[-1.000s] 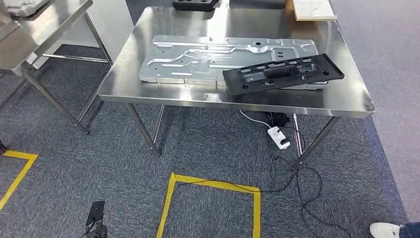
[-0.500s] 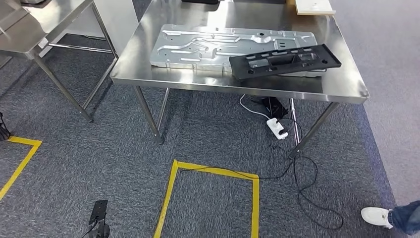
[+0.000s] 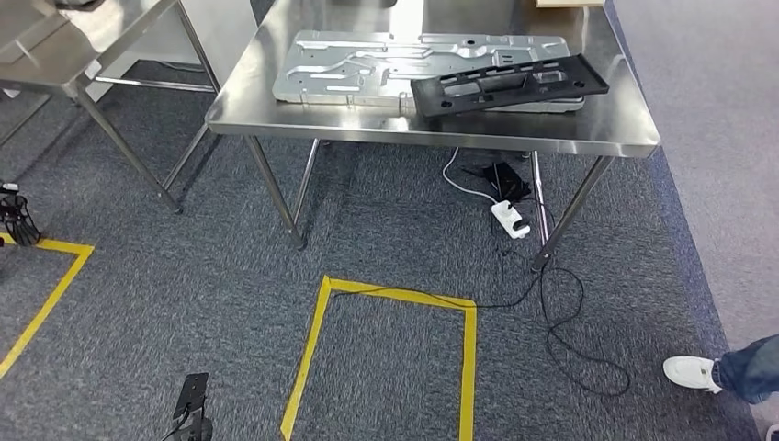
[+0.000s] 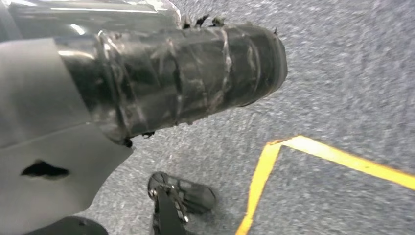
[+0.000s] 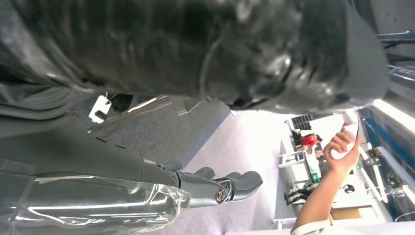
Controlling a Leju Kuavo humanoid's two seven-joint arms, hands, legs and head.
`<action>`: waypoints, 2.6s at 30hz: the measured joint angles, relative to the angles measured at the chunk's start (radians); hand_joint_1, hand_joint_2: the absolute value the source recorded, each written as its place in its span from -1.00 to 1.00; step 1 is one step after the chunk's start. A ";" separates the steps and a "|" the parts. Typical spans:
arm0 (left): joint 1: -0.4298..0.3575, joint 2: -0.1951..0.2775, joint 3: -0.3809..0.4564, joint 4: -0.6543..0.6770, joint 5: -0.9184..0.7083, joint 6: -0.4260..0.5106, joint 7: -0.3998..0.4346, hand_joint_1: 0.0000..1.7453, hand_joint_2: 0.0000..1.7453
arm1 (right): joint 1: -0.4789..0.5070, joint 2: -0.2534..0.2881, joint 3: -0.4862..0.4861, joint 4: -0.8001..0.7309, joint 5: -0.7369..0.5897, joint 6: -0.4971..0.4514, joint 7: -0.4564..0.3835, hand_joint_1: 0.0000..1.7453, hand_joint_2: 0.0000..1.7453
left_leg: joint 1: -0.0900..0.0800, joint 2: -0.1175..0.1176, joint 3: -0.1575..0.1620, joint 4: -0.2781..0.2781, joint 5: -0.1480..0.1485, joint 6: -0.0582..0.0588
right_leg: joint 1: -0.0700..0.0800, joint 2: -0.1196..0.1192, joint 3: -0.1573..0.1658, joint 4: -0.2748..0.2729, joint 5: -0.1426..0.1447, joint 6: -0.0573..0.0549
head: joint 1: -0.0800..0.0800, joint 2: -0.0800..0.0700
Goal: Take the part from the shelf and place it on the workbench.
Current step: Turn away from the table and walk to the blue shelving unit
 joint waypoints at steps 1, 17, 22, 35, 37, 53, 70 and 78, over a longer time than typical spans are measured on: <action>-0.001 0.000 0.000 0.000 0.001 0.000 -0.001 -1.00 -1.00 | 0.001 0.001 -0.001 0.000 -0.023 0.002 -0.005 -1.00 -1.00 | -0.004 0.000 0.060 -0.081 0.002 0.010 | 0.002 0.000 -0.010 0.001 0.010 0.003 | 0.000 0.000; -0.005 -0.008 -0.003 0.000 0.040 -0.035 -0.062 -1.00 -1.00 | 0.025 0.002 -0.002 0.004 -0.295 0.051 -0.143 -1.00 -1.00 | -0.007 0.009 -0.038 -0.193 0.105 0.025 | -0.015 0.000 0.104 0.072 -0.073 0.059 | 0.012 0.000; -0.004 -0.008 -0.003 0.000 0.041 -0.034 -0.073 -1.00 -1.00 | 0.032 0.002 -0.002 0.005 -0.320 0.057 -0.158 -1.00 -1.00 | -0.004 0.007 -0.070 -0.147 0.099 -0.001 | -0.013 0.006 0.136 -0.015 -0.118 0.017 | 0.011 0.000; 0.002 -0.004 -0.004 0.000 0.041 -0.043 -0.084 -1.00 -1.00 | 0.040 0.004 -0.002 0.013 -0.376 0.114 -0.199 -1.00 -1.00 | -0.012 -0.056 0.031 -0.182 0.060 0.032 | -0.013 0.082 0.101 -0.017 -0.074 0.025 | 0.008 0.000; -0.002 -0.003 -0.004 0.000 0.041 -0.044 -0.085 -1.00 -1.00 | 0.044 0.005 -0.002 0.014 -0.377 0.119 -0.200 -1.00 -1.00 | -0.008 -0.036 0.042 -0.212 0.066 0.036 | -0.013 0.072 0.092 -0.010 -0.080 0.034 | 0.008 0.000; -0.004 -0.008 -0.027 0.000 0.051 -0.046 -0.087 -1.00 -1.00 | 0.050 0.010 -0.002 0.022 -0.383 0.137 -0.218 -1.00 -1.00 | -0.004 0.061 0.025 -0.146 0.005 -0.006 | -0.017 -0.007 0.046 0.016 -0.055 0.019 | 0.013 0.000; -0.002 -0.010 -0.035 0.000 0.060 -0.044 -0.090 -1.00 -1.00 | 0.049 0.016 -0.002 0.022 -0.381 0.141 -0.230 -1.00 -1.00 | 0.000 -0.013 0.052 -0.221 0.058 0.044 | -0.011 0.042 -0.034 0.112 -0.090 0.050 | 0.017 0.000; 0.000 -0.011 -0.046 0.000 0.060 -0.045 -0.089 -1.00 -1.00 | 0.049 0.017 -0.002 0.024 -0.382 0.142 -0.230 -1.00 -1.00 | -0.003 0.078 0.029 -0.182 0.043 0.024 | -0.019 -0.041 0.039 0.032 -0.058 0.060 | 0.018 0.000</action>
